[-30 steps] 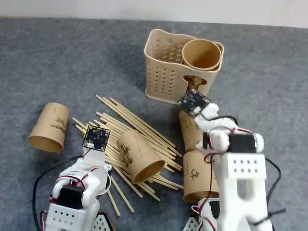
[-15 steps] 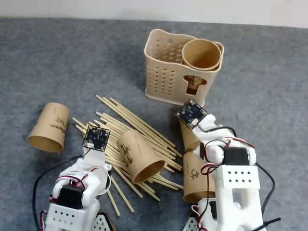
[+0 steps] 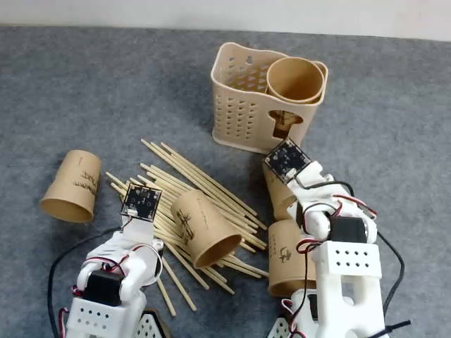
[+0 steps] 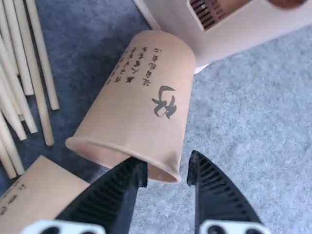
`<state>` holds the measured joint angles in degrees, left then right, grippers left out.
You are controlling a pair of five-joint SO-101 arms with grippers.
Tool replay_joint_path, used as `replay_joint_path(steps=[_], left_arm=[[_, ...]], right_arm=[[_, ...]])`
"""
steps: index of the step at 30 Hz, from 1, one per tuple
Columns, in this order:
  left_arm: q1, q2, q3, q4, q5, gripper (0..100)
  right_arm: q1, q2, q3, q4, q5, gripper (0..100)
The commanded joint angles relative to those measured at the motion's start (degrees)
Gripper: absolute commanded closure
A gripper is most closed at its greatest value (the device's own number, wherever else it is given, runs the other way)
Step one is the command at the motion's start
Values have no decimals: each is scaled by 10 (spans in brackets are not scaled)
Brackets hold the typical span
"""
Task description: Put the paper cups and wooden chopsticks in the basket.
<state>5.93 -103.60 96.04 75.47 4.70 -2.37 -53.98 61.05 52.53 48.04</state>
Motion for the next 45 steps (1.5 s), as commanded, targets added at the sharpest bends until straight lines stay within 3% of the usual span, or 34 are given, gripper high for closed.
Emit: replay_joint_path(steps=[1,8,13,21,30,38,45], left_arm=[[7,-6,11,3,4,994],[7,-6,11,3,4,994],[7,-6,11,3,4,994],[7,-6,11,3,4,994],[7,-6,11,3,4,994],[7,-6,11,3,4,994],[7,-6,11,3,4,994]], right_arm=[[4,-12,4,-12,0,854],[-12,-17,22,-9,-6,996],[-22,-17,-12,2,-78,991],[-70,-17,-109,98,-156,991],[-73,-17,-235,196,-269,991],[-73,-14,-394,311,-311,991],[-69,-10,-507,321,-349,991]])
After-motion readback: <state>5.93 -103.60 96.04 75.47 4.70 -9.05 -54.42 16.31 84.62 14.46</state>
